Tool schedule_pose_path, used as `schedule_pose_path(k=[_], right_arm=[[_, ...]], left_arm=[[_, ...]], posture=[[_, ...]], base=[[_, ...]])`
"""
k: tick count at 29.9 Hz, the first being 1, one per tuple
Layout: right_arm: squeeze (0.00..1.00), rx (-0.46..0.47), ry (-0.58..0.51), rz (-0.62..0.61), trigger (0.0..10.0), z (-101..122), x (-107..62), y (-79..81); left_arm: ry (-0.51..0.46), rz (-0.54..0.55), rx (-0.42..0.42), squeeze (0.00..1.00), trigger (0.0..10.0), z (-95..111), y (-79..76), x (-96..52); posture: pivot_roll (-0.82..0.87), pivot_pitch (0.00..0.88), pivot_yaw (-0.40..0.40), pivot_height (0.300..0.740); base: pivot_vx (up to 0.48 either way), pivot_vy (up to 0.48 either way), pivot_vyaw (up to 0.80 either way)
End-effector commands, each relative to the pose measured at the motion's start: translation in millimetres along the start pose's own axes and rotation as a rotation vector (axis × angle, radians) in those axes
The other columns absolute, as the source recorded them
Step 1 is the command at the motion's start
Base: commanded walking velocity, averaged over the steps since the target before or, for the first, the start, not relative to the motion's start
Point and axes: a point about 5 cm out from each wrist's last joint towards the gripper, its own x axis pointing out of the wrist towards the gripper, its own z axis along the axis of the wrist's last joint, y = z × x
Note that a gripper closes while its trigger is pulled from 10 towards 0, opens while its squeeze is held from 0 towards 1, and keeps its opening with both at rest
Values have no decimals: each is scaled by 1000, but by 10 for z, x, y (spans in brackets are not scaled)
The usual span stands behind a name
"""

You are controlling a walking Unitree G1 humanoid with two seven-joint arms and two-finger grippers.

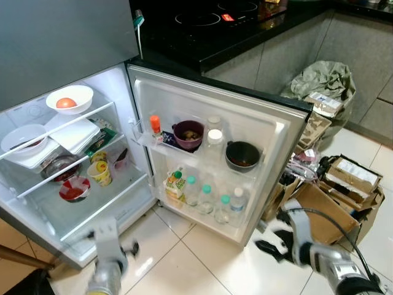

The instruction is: Restocking fridge

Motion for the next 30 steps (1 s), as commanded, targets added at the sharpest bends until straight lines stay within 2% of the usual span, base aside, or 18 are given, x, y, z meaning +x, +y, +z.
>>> schedule_pose_path(k=[1, 3, 5, 6, 7, 8, 10, 14, 15, 16, 19, 20, 21, 22, 23, 28, 29, 30], right_arm=[[0, 39, 69, -87, 10000, -198, -37, -53], [0, 51, 92, -117, 10000, -268, -53, -70], [0, 95, 156, -190, 10000, -532, -97, -67], [0, 95, 156, -190, 10000, -532, -97, -67], [0, 112, 189, -204, 10000, -658, -112, -34], [0, 122, 216, -214, 10000, -750, -122, -5], [0, 111, 294, -219, 10000, -949, -150, 72], [0, 94, 351, -230, 10000, -1091, -179, 125], [0, 94, 351, -230, 10000, -1091, -179, 125], [0, 88, 365, -231, 10000, -1132, -189, 141], [0, 69, 406, -233, 10000, -1239, -217, 183], [0, 69, 406, -233, 10000, -1239, -217, 183], [0, 64, 407, -244, 10000, -1250, -221, 182], [0, 64, 407, -244, 10000, -1250, -221, 182], [0, 60, 402, -252, 10000, -1244, -220, 177], [0, 51, 379, -275, 10000, -1194, -204, 154], [0, 59, 319, -302, 10000, -1063, -155, 119], [0, 59, 319, -302, 10000, -1063, -155, 119]], left_arm=[[-28, 32, -38, 0, 10000, 59, 74, 4], [-52, 35, -51, 0, 10000, 119, 78, 18], [-167, 19, -118, 0, 10000, 393, 71, 67], [-167, 19, -118, 0, 10000, 393, 71, 67], [-229, -1, -149, 827, 10000, 539, 56, 85], [-276, -28, -182, 1000, 10000, 646, 38, 95], [-398, -173, -199, 1000, 10000, 938, -128, 108], [-504, -332, -196, 1000, 10000, 1198, -320, 86], [-504, -332, -196, 1000, 10000, 1198, -320, 86], [-541, -404, -193, 1000, 10000, 1298, -403, 67], [-675, -805, -168, 1000, 10000, 1680, -824, -138], [-675, -805, -168, 1000, 10000, 1680, -824, -138], [-705, -1027, -112, 1000, 10000, 1790, -1027, -305], [-705, -1027, -112, 1000, 10000, 1790, -1027, -305], [-704, -1117, -80, 0, 10000, 1813, -1110, -374], [-688, -1251, -11, 0, 10000, 1823, -1241, -474], [-654, -1333, 70, 0, 10000, 1802, -1384, -512], [-654, -1333, 70, 0, 10000, 1802, -1384, -512]], posture=[[-32, 0, -17, 740], [-32, 0, -17, 740], [-29, 0, -15, 740], [-29, 0, -15, 740], [-23, 0, -17, 740], [-23, 0, -17, 740], [-23, 0, -17, 740], [-23, 0, -17, 740], [-23, 0, -17, 740], [-23, 0, -17, 740], [-22, 0, -17, 740], [-22, 0, -17, 740], [-22, 0, -13, 740], [-22, 0, -13, 740], [-22, 0, -13, 740], [-21, 0, -7, 740], [-20, 0, -5, 740], [-20, 0, -5, 740]], base=[[0, 0, 0], [0, 0, 0], [0, 0, 0], [0, 0, 0], [0, 0, 0], [0, 0, 0], [0, 0, 0], [0, 0, 0], [0, 0, 0], [0, 0, 0], [0, 0, 0], [0, 0, 0], [0, 0, 0], [0, 0, 0], [0, 0, 0], [0, 0, 0], [0, 0, 0], [0, 0, 0]])
